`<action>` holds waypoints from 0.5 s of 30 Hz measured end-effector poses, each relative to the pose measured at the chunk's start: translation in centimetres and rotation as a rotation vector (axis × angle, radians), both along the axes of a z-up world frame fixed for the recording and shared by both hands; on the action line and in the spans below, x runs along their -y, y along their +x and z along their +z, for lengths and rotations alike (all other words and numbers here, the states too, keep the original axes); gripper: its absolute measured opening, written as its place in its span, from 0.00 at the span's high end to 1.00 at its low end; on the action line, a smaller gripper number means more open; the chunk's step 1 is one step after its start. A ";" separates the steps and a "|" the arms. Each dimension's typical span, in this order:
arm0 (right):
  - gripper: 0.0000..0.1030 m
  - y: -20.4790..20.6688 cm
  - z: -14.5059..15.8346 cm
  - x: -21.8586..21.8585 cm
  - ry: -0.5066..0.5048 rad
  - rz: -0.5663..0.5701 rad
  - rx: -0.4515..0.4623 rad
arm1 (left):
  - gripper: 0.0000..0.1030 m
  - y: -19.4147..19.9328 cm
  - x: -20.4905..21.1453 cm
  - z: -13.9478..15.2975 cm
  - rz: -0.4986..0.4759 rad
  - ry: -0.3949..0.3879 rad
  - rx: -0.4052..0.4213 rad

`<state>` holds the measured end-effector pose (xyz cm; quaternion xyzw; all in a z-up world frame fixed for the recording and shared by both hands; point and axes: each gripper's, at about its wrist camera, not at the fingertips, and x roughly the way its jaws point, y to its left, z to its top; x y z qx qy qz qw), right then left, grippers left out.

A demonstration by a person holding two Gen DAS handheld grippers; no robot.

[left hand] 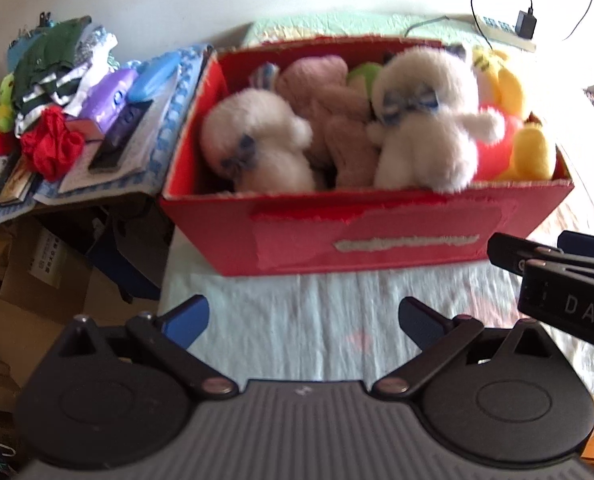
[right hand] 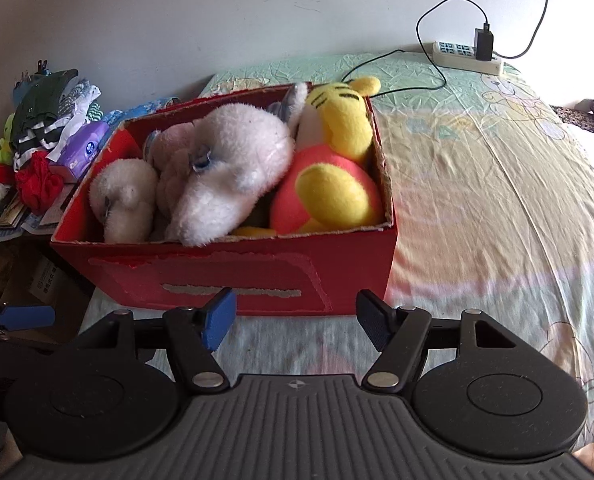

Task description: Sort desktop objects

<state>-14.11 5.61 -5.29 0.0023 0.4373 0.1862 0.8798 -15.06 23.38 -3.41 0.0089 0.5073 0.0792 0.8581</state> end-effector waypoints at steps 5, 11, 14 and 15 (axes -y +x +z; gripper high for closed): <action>0.30 0.4 1.9 -0.4 -0.022 -0.031 0.032 | 0.01 0.6 -0.2 2.8 -0.018 0.022 0.051; 0.25 1.3 4.2 -0.9 -0.065 -0.035 0.103 | 0.01 2.1 -0.2 5.1 -0.036 -0.003 0.071; 0.21 2.4 5.1 -1.5 -0.091 -0.036 0.120 | 0.01 3.4 -0.1 5.9 -0.031 0.002 0.089; 0.21 2.8 5.4 -1.6 -0.094 -0.041 0.118 | 0.01 3.7 -0.1 6.1 -0.029 -0.004 0.096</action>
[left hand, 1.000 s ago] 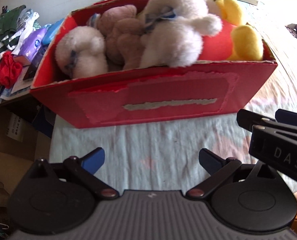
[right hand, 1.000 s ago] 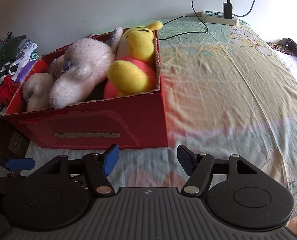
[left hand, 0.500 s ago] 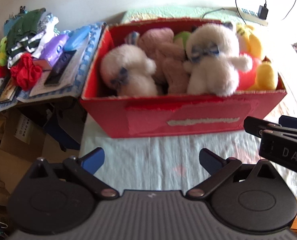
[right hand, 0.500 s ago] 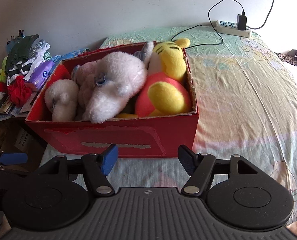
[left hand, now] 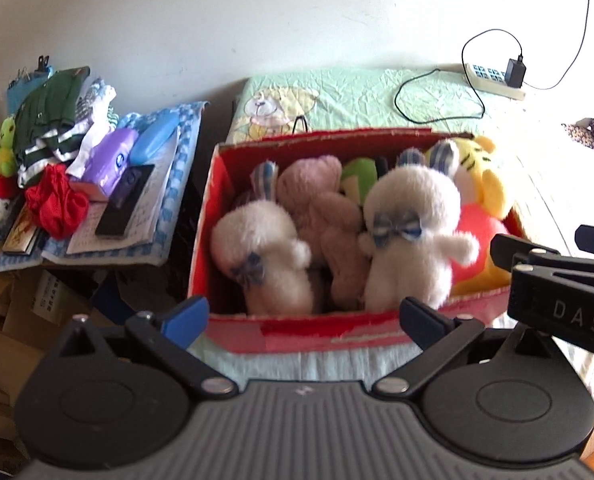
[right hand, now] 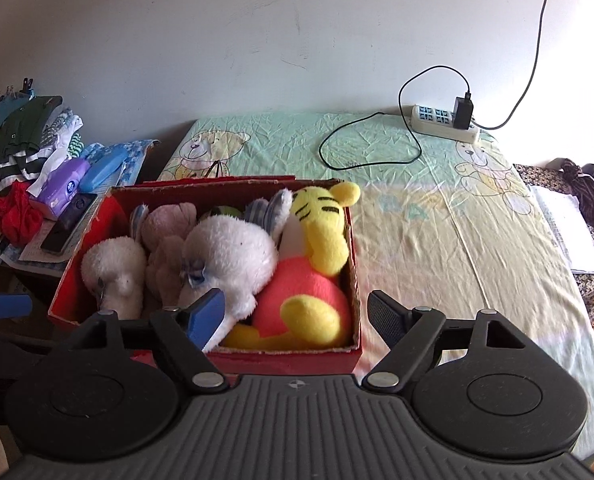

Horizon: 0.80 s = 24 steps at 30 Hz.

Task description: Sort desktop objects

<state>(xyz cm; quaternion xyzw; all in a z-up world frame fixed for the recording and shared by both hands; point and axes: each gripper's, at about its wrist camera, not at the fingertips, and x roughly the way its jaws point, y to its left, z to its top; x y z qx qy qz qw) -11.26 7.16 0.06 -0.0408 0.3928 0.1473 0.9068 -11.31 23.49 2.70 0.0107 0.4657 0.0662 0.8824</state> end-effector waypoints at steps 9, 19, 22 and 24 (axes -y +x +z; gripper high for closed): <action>0.16 2.3 1.1 -0.7 0.033 -0.036 -0.019 | 0.01 3.1 -0.8 0.5 0.016 -0.054 0.019; 0.16 3.6 0.6 -2.2 0.038 -0.038 -0.030 | 0.01 5.6 -2.2 -0.9 0.008 -0.079 -0.021; 0.16 3.5 0.4 -2.4 0.045 -0.038 -0.021 | 0.01 5.7 -2.5 -1.4 0.009 -0.070 -0.014; 0.16 3.5 0.0 -2.4 0.061 -0.035 -0.033 | 0.01 5.8 -2.6 -1.8 -0.004 -0.072 -0.022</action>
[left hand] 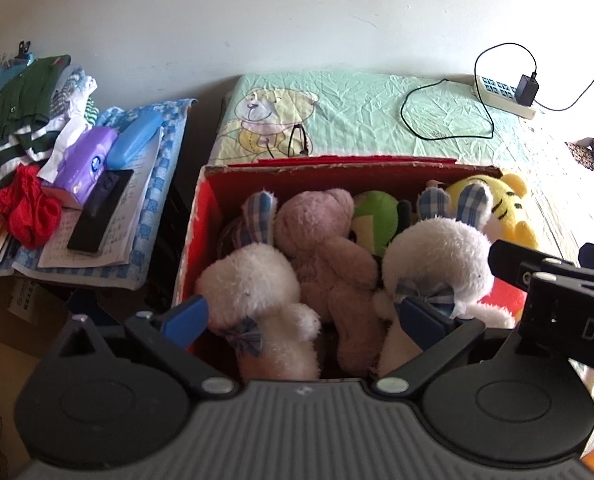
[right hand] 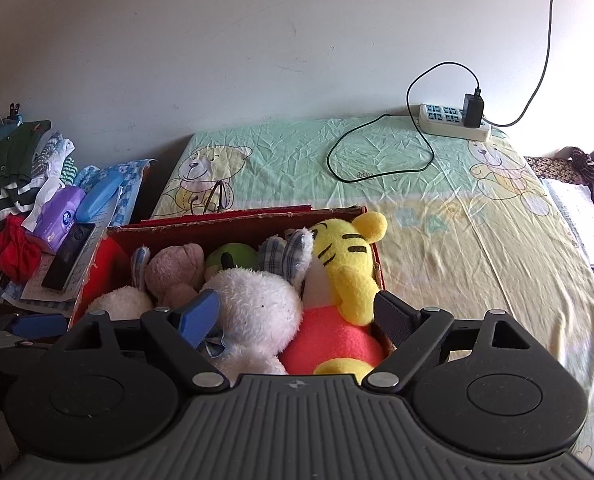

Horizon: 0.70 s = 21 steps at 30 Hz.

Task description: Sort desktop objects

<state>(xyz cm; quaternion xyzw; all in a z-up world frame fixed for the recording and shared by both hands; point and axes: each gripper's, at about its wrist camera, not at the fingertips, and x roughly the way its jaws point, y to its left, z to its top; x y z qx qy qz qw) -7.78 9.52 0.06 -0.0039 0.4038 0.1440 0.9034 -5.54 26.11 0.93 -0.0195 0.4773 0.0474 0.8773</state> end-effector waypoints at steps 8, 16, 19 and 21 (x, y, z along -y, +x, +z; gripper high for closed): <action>0.27 0.4 -0.9 -0.5 -0.029 -0.030 -0.030 | 0.01 0.7 -0.4 -1.1 -0.012 -0.015 -0.032; 0.30 0.4 -1.4 -0.9 -0.062 -0.007 -0.030 | 0.01 1.2 -0.1 -2.7 -0.033 -0.048 -0.078; 0.33 0.3 -1.7 -1.2 -0.056 0.012 -0.023 | 0.01 1.3 -0.2 -3.1 -0.027 -0.040 -0.083; 0.36 0.3 -1.8 -1.3 -0.048 0.024 -0.019 | 0.01 1.3 -0.3 -3.3 -0.021 -0.038 -0.089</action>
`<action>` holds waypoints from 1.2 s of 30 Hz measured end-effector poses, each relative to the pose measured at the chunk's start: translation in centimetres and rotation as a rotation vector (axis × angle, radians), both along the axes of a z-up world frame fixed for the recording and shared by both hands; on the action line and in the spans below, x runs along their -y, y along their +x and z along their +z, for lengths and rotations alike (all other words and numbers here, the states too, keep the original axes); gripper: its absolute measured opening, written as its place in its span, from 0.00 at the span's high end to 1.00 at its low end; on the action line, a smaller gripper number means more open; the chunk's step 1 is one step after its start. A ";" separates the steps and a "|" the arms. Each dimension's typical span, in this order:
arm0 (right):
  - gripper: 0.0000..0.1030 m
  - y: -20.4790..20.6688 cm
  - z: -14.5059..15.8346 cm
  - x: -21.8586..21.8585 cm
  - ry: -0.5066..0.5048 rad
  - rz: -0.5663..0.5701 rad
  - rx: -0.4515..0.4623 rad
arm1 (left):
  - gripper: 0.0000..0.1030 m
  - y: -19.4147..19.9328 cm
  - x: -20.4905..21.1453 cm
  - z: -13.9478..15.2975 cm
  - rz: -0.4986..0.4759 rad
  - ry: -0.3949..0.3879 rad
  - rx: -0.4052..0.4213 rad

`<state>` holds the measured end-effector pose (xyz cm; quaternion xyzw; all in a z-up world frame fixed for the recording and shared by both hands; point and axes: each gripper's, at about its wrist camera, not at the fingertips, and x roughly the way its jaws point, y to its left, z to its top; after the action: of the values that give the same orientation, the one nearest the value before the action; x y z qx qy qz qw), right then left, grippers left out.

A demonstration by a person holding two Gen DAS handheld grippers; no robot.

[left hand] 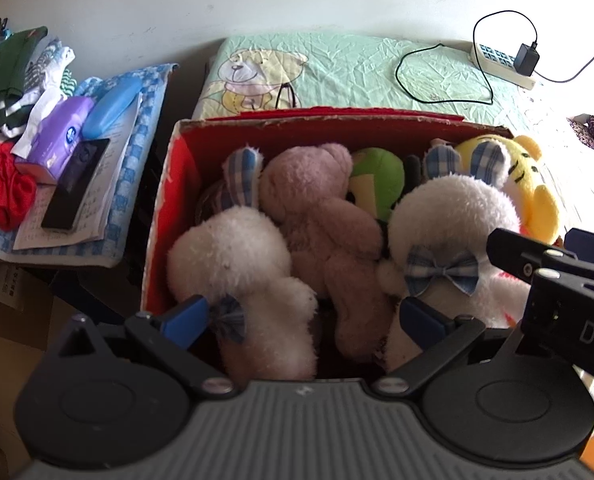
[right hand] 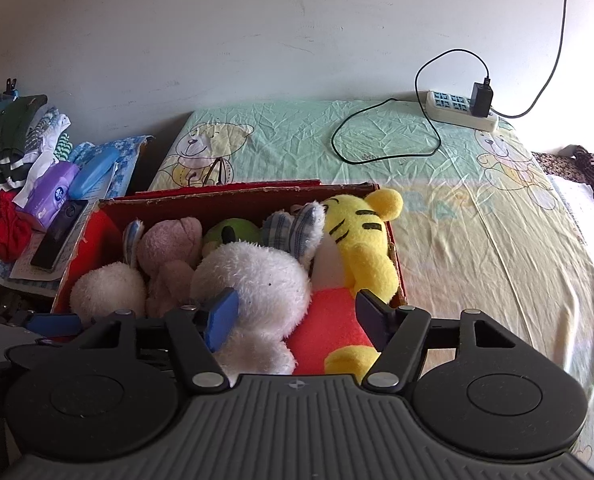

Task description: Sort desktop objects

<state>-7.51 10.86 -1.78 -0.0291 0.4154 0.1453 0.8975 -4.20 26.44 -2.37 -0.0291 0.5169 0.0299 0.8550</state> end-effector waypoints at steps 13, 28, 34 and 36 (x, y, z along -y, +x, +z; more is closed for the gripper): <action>0.42 0.5 -0.6 0.4 0.061 0.020 -0.021 | 0.01 0.3 0.2 -0.4 0.016 0.038 -0.006; 0.45 0.6 0.5 1.4 0.065 0.029 -0.002 | 0.01 0.4 -0.4 0.0 0.002 0.032 -0.002; 0.47 0.7 0.3 1.7 0.083 0.025 -0.028 | 0.01 0.6 -0.8 0.4 0.012 0.038 0.014; 0.47 0.6 0.4 1.8 0.085 0.026 -0.023 | 0.01 0.7 -0.8 0.4 0.011 0.039 0.013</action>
<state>-6.95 9.11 -1.37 0.0052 0.4188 0.1746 0.8911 -3.55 27.29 -1.93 -0.0152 0.5106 0.0443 0.8586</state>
